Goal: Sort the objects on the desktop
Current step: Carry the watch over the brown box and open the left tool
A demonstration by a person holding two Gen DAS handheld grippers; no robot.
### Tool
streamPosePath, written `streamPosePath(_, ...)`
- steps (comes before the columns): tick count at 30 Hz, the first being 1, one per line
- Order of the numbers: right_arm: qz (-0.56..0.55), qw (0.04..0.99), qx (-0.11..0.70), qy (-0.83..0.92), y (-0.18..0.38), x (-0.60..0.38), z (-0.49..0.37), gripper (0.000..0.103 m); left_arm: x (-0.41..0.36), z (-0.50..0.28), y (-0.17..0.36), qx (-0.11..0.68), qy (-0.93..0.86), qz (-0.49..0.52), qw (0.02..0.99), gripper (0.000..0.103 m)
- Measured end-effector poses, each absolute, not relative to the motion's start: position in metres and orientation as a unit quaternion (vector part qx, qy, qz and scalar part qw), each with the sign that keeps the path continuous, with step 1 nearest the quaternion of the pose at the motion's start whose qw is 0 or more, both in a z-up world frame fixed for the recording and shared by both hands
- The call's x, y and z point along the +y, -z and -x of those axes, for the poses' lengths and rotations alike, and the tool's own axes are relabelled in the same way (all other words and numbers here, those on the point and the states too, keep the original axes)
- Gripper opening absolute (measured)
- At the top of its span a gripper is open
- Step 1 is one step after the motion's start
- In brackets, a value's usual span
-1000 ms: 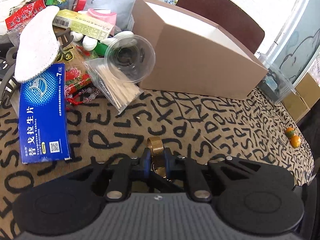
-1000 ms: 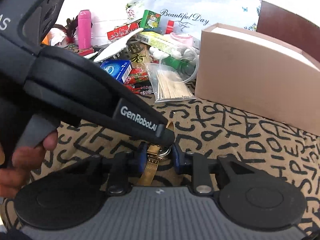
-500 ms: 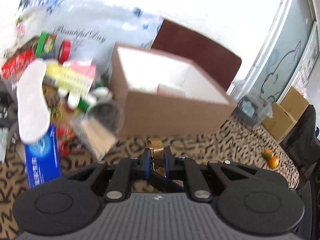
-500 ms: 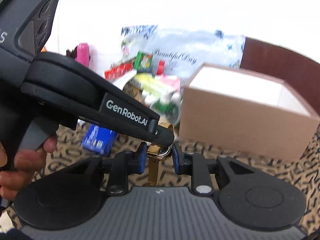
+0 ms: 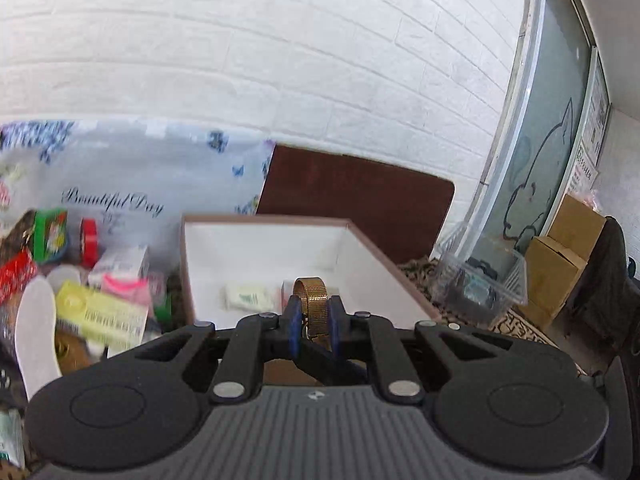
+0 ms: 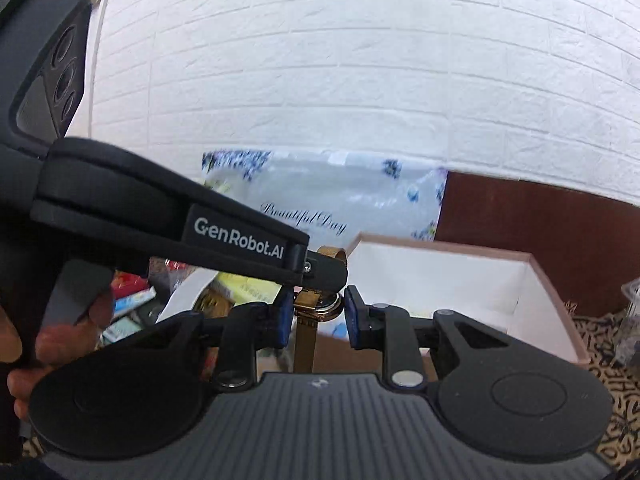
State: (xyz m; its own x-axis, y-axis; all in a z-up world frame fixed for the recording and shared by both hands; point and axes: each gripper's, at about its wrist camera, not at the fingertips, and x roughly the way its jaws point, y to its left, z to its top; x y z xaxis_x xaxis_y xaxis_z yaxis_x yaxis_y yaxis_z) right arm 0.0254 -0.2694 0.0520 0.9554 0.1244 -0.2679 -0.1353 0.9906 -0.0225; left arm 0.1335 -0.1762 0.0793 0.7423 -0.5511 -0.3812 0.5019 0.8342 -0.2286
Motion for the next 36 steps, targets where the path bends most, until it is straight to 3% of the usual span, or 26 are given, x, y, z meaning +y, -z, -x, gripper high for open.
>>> streamPosePath(17,0.017,0.992,0.108,-0.057,-0.096,-0.317,-0.105,0.026,-0.205,-0.214,-0.107,0.193,0.279,0.065,0.938,0.014)
streamPosePath(36,-0.033,0.972,0.225,-0.065,-0.001,-0.349,-0.184,0.026,-0.227,-0.302,-0.010,0.315,0.266,0.071,0.908,0.013)
